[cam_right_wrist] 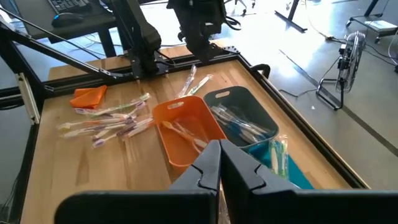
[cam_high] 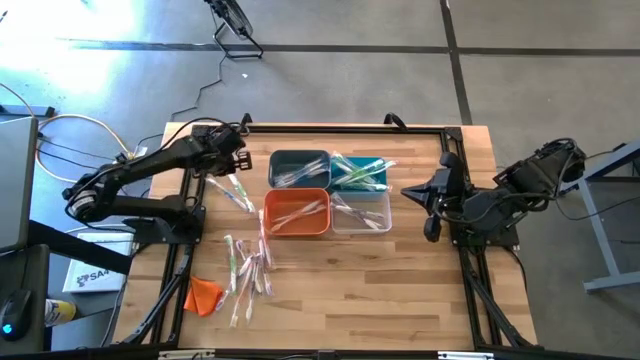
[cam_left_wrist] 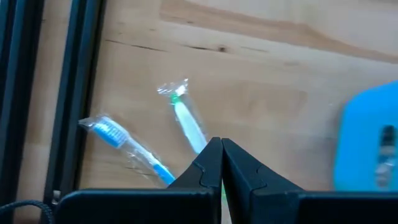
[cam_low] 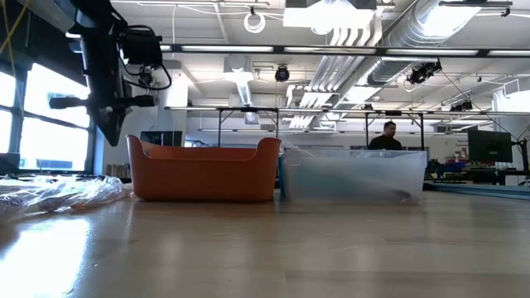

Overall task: Pick & Place Toothbrushes
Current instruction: Put the green toothbrush into the right blue bin

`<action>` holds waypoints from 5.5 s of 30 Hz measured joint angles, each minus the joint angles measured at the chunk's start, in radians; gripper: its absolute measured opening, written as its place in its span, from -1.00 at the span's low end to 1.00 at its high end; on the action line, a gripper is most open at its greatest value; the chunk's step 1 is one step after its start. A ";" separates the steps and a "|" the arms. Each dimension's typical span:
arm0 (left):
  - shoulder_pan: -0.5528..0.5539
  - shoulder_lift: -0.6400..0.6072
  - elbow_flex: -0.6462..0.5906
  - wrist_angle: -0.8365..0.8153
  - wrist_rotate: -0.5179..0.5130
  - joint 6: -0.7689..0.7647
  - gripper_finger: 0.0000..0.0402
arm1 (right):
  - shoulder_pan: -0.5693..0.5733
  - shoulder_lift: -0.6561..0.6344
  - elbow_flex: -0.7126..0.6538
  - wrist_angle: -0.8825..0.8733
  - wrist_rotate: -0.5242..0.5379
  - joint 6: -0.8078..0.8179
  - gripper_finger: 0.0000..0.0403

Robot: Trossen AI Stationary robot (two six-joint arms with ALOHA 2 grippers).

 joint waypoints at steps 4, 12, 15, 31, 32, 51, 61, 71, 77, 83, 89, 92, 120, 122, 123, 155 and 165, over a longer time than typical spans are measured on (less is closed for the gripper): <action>0.026 0.040 0.000 0.000 0.023 0.038 -0.91 | -0.001 0.000 0.000 0.000 0.003 0.000 -0.99; 0.026 0.103 0.000 0.001 0.027 0.018 -0.43 | -0.001 0.000 0.000 -0.001 0.003 -0.001 -0.99; 0.026 0.127 0.000 0.004 0.019 0.010 -0.30 | -0.001 0.000 0.000 -0.001 0.003 -0.001 -0.99; 0.026 0.285 0.001 0.025 0.025 0.002 -0.27 | -0.001 0.000 0.000 -0.001 0.003 -0.001 -0.99; 0.026 0.296 0.001 0.026 0.033 0.000 -0.27 | -0.001 0.000 0.000 -0.001 0.003 -0.001 -0.99; 0.026 0.457 0.005 0.142 0.110 -0.018 -0.27 | -0.001 0.000 0.000 -0.001 0.003 -0.001 -0.99; 0.026 0.457 0.003 0.152 0.102 -0.016 -0.33 | -0.001 0.000 0.000 -0.001 0.003 0.000 -0.99; 0.026 0.458 0.002 0.192 0.090 -0.016 -0.90 | -0.001 0.000 0.000 -0.001 0.003 0.005 -0.99; 0.026 0.459 0.000 0.235 0.081 -0.016 -0.90 | -0.001 0.000 0.000 -0.003 0.003 0.007 -0.99; 0.026 0.439 0.034 0.255 0.093 0.037 -0.91 | -0.001 0.000 0.000 -0.020 0.003 0.007 -0.99; 0.026 0.390 0.098 0.241 0.071 0.107 -0.94 | -0.001 0.000 0.000 -0.024 0.003 0.010 -0.99; 0.026 0.359 0.139 0.231 0.025 0.140 -0.94 | -0.001 0.000 0.000 -0.024 0.003 0.011 -0.99; -0.243 0.277 0.483 0.625 0.213 0.753 -0.94 | -0.001 0.001 0.000 -0.023 0.003 0.011 -0.99; -0.266 0.289 0.483 0.659 0.222 0.793 -0.94 | -0.001 0.001 0.000 -0.023 0.003 0.010 -0.99; -0.280 0.296 0.483 0.680 0.224 0.817 -0.94 | -0.001 0.001 0.000 -0.023 0.003 0.010 -0.99; -0.380 0.591 0.487 1.085 0.307 1.055 -0.94 | -0.001 0.001 0.000 -0.022 0.003 0.010 -0.99; -0.380 0.741 0.722 0.845 0.306 1.114 -0.94 | -0.001 0.018 0.000 -0.022 0.007 0.010 -0.99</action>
